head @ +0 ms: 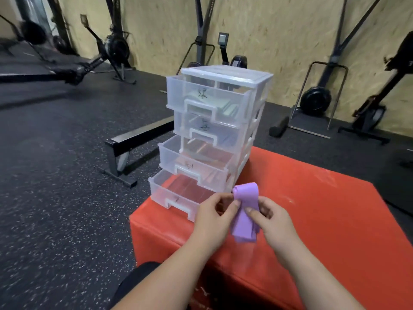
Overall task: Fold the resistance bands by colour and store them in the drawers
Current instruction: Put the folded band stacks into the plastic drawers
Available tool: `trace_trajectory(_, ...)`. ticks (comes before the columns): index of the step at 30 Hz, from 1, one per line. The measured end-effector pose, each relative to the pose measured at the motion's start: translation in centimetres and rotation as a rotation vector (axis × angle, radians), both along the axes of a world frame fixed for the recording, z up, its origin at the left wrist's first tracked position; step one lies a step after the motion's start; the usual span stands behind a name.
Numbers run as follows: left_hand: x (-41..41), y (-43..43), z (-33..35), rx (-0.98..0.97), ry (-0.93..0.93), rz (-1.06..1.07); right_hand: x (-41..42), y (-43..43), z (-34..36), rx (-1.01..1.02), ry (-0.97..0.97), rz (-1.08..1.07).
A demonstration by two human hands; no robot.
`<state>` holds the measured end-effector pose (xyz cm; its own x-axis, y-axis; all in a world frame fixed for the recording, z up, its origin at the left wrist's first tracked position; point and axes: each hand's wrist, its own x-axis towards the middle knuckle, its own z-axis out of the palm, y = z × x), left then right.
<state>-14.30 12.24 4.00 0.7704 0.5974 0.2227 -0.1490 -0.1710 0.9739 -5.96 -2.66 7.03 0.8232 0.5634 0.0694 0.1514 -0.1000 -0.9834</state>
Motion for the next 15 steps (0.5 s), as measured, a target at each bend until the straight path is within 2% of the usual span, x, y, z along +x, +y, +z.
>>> trace_trajectory(4, -2.7, 6.0, -1.4, -0.005, 0.105, 0.260, 0.4, 7.1, 1.7, -0.133, -0.097, 0.128)
trace_trajectory(7, -4.8, 9.6, -2.1, 0.074, 0.255, 0.386, 0.7, 12.4, 2.6, -0.277, -0.149, 0.240)
trace_trajectory(11, -6.1, 12.6, -3.3, 0.167, 0.437, 0.466, 1.8, 18.1, 3.4, -0.411, -0.284, 0.387)
trace_trajectory(15, -5.2, 13.3, -4.0, 0.212, 0.553, 0.437, 3.9, 20.7, 2.6, -0.509, -0.405, 0.429)
